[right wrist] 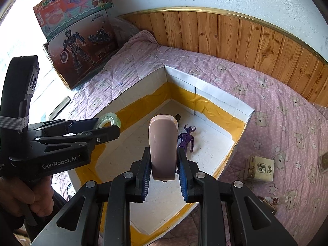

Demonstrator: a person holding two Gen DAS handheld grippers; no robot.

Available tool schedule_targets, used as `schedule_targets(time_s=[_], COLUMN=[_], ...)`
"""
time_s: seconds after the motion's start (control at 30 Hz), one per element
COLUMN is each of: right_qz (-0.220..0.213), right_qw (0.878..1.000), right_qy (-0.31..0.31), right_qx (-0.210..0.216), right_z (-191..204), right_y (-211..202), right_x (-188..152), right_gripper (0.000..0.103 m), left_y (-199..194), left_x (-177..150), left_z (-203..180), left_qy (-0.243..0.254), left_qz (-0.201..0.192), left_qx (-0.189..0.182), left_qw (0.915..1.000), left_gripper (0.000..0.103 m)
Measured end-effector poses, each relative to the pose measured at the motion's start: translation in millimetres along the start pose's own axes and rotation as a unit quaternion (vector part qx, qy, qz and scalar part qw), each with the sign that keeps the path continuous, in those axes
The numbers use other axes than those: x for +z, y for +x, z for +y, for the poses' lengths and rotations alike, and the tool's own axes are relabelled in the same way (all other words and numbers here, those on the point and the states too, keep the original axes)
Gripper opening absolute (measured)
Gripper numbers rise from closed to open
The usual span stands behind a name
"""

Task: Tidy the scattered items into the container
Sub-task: 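Lower the tape roll and stapler into the box with both tools, then open the left tool releasing the tape roll while the right tool releases the stapler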

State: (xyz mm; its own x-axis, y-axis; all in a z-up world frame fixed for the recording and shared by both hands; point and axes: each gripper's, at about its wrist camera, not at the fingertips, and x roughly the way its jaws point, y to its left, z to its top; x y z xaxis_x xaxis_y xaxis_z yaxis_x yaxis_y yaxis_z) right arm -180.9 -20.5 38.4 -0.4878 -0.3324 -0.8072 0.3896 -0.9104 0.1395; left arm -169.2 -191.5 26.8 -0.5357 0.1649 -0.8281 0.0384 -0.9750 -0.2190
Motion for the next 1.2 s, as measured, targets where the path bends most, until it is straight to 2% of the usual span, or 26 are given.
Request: schedule_targets(time_s=[0.4, 0.63, 0.9, 1.1, 1.2], right_qz=[0.017, 0.040, 0.082, 0.114, 0.117], right_qw=[0.999, 0.998, 0.993, 0.990, 0.989], right_qy=[-0.020, -0.033, -0.066, -0.060, -0.062], right_qx=[-0.020, -0.039, -0.052, -0.064, -0.067], right_z=[-11.0, -23.6, -30.6, -47.4, -49.1], right_y=[16.2, 36.2, 66.8, 92.3, 98.8], right_x=[10.5, 19.6, 25.9, 26.4, 28.0], right_gripper=[0.026, 0.026, 0.026, 0.026, 0.025], left_y=[22.2, 49.2, 83.7, 112.9, 127.2], left_x=[14.6, 25.3, 34.9, 37.2, 36.4], left_z=[-2.8, -1.5, -1.8, 3.4, 3.8], left_qy=[0.000, -0.008, -0.021, -0.021, -0.022], left_qz=[0.033, 0.072, 0.112, 0.138, 0.150], left_qx=[0.000, 0.000, 0.024, 0.056, 0.057], left_qw=[0.9995, 0.9974, 0.9932, 0.9887, 0.9867], left_gripper=[0.049, 0.049, 0.049, 0.050, 0.051])
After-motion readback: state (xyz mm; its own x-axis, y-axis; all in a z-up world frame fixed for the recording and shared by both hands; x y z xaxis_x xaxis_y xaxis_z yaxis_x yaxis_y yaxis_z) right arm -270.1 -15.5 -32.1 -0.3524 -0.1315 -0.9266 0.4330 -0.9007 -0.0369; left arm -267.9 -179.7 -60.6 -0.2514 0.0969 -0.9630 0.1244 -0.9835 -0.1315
